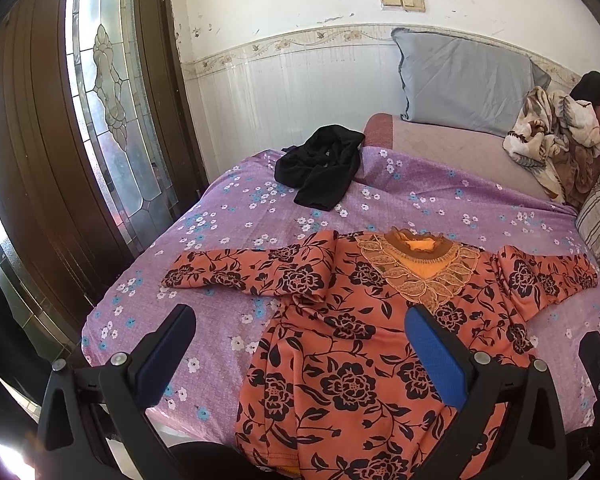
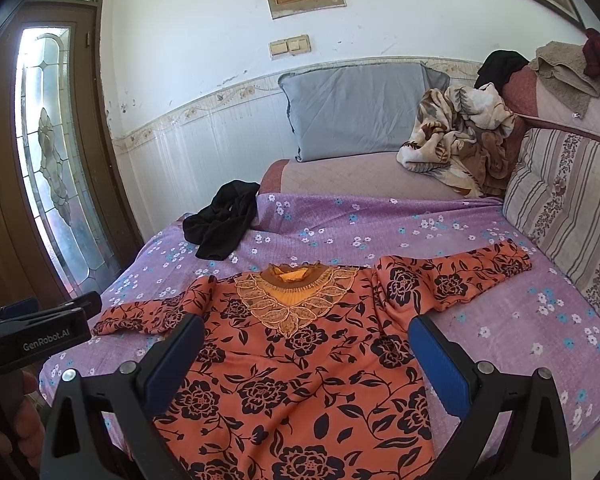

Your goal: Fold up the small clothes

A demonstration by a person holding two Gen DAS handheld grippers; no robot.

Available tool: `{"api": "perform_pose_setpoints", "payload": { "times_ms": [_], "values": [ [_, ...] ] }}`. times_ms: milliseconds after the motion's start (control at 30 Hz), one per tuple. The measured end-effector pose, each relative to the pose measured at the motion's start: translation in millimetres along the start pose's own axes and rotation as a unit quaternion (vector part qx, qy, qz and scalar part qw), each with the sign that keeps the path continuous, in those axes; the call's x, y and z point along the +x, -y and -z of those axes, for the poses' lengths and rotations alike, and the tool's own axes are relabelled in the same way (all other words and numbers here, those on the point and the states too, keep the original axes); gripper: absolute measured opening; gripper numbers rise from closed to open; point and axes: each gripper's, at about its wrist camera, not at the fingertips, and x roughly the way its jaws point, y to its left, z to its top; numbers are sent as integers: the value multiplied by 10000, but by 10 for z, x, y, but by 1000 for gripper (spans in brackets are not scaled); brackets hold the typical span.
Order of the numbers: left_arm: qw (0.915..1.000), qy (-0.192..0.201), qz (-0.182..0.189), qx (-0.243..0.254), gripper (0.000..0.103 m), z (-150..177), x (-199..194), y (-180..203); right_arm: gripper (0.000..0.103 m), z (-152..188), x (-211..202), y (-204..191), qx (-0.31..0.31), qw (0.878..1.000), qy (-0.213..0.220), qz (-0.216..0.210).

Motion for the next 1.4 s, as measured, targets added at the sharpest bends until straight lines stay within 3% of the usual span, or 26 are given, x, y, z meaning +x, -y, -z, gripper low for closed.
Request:
{"api": "perform_pose_setpoints", "payload": {
  "times_ms": [1067,1233,1400],
  "values": [
    [9998,-117,115,-65,103,-153,428,152,103,-210,382,109,94,9998,-3,184],
    [9997,-220,130,-21,103,-139,683,247,103,-240,666,352,252,9990,-127,358],
    [9984,-525,101,173,103,-44,1182,420,103,-220,1154,1109,1031,9923,-450,527]
  ]
}}
